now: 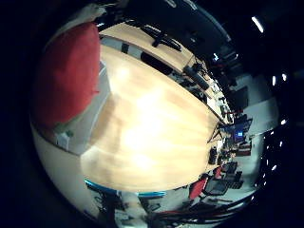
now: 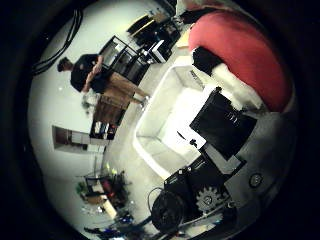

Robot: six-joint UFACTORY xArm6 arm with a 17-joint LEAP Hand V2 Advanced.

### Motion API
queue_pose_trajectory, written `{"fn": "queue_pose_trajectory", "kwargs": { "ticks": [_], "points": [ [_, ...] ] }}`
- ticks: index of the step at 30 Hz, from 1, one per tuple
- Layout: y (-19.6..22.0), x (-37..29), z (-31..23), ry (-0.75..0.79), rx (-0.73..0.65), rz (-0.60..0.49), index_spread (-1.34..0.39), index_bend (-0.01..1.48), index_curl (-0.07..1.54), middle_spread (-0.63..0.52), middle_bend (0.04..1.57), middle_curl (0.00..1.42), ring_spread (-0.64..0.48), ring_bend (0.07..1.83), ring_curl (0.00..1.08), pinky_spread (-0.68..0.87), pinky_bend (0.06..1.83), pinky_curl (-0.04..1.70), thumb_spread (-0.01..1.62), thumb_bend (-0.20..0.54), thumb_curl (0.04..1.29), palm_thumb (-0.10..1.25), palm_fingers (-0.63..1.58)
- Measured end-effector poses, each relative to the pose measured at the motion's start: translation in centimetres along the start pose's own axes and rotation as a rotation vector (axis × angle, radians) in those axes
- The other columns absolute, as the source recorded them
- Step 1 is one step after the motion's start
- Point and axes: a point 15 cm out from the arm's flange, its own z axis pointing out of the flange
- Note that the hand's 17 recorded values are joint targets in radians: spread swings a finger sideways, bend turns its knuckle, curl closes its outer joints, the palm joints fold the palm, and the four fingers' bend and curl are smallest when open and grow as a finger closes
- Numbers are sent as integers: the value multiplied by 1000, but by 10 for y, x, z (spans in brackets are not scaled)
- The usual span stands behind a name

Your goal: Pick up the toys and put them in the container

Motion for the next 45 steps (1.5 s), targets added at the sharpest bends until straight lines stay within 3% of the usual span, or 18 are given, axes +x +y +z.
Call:
{"fn": "queue_pose_trajectory", "kwargs": {
  "ticks": [12,31,35,40,42,44,45],
  "points": [
    [-19,-37,17,43,3,-150,-609,194,679,-461,709,639,-393,1115,476,-557,1078,461,964,-15,417,1141,1165],
    [-26,-55,33,22,-5,-221,-624,189,702,-461,717,639,-397,1115,475,-575,1064,459,981,-25,407,1092,1159],
    [-25,-61,34,19,-8,-237,-628,188,703,-460,716,638,-392,1119,476,-576,1063,459,1014,-53,370,963,1160],
    [-24,-61,35,18,-14,-264,-632,205,718,-455,424,559,-411,1143,483,-593,1082,460,1009,-93,302,657,941],
    [-23,-60,37,18,-22,-292,-621,216,727,-408,273,517,-421,1039,461,-591,1118,475,983,-105,275,496,677],
    [-21,-59,40,17,-32,-323,-595,192,719,-366,265,513,-389,928,439,-535,1090,478,957,-99,262,393,452],
    [-19,-58,42,17,-45,-333,-563,193,700,-321,286,511,-323,803,406,-393,959,463,912,-109,248,262,190]
  ]
}}
